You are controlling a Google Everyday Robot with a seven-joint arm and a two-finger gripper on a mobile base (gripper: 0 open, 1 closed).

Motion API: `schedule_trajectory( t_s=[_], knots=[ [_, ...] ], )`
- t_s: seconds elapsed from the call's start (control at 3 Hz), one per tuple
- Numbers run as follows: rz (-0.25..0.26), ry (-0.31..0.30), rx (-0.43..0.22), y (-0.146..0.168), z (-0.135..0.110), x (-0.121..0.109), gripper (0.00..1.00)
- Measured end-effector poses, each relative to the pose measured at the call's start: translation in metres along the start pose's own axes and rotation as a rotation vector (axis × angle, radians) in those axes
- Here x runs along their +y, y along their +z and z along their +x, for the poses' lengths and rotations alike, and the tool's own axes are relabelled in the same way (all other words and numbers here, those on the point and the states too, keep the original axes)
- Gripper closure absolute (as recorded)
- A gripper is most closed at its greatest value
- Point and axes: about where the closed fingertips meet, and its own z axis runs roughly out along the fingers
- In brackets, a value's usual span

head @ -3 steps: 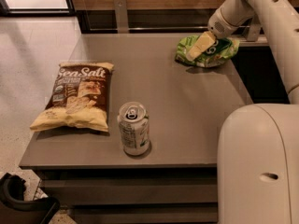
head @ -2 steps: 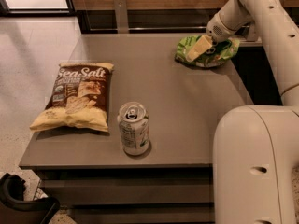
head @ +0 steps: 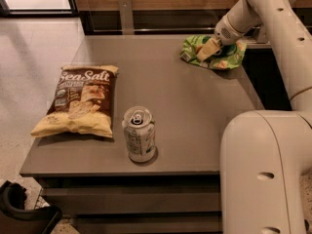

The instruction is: Pick green rice chip bag

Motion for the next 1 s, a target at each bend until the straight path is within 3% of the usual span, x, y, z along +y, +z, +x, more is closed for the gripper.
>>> schedule_trajectory(
  t_s=[0.33, 1.0],
  knots=[
    [-0.002, 0.0, 0.001, 0.0013, -0.0004, 0.0002, 0.99],
    [0.003, -0.004, 0.002, -0.0022, -0.0027, 0.0008, 1.0]
  ],
)
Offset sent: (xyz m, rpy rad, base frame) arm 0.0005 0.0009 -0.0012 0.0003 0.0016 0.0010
